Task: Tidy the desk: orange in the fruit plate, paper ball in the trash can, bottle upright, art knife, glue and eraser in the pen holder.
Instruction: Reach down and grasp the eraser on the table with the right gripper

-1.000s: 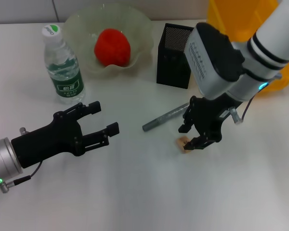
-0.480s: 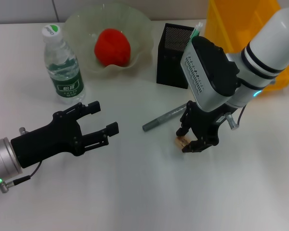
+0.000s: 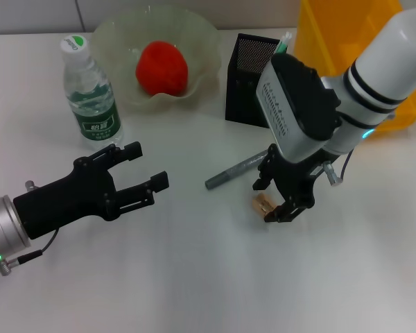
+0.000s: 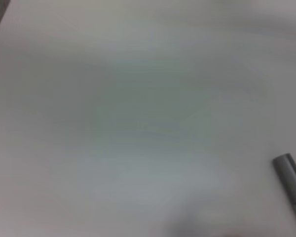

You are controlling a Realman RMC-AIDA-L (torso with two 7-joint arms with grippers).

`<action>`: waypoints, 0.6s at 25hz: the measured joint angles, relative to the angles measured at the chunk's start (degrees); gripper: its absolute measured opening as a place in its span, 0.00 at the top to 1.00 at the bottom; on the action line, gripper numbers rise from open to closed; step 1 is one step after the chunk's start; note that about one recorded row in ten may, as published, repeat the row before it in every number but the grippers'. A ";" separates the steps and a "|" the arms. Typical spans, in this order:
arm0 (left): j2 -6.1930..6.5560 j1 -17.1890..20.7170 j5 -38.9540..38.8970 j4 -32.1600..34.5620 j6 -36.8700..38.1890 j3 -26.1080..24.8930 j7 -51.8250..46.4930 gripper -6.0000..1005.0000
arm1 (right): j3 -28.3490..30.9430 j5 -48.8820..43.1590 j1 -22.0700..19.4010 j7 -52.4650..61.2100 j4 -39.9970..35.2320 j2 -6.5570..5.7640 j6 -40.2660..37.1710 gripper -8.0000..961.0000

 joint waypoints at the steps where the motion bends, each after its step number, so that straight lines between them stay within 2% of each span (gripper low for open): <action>1: 0.00 0.04 0.00 0.00 0.00 -0.04 0.00 0.14 | -0.99 0.11 -0.13 0.01 -0.01 0.00 0.48 0.45; 8: -0.01 0.13 0.00 0.00 0.00 -0.03 -0.05 0.14 | -4.63 2.13 -0.76 -0.19 0.00 0.13 2.58 0.39; 15: -0.01 0.13 0.00 0.00 0.00 -0.08 -0.07 0.14 | -4.71 2.33 -0.85 -0.21 -0.14 0.17 2.56 0.42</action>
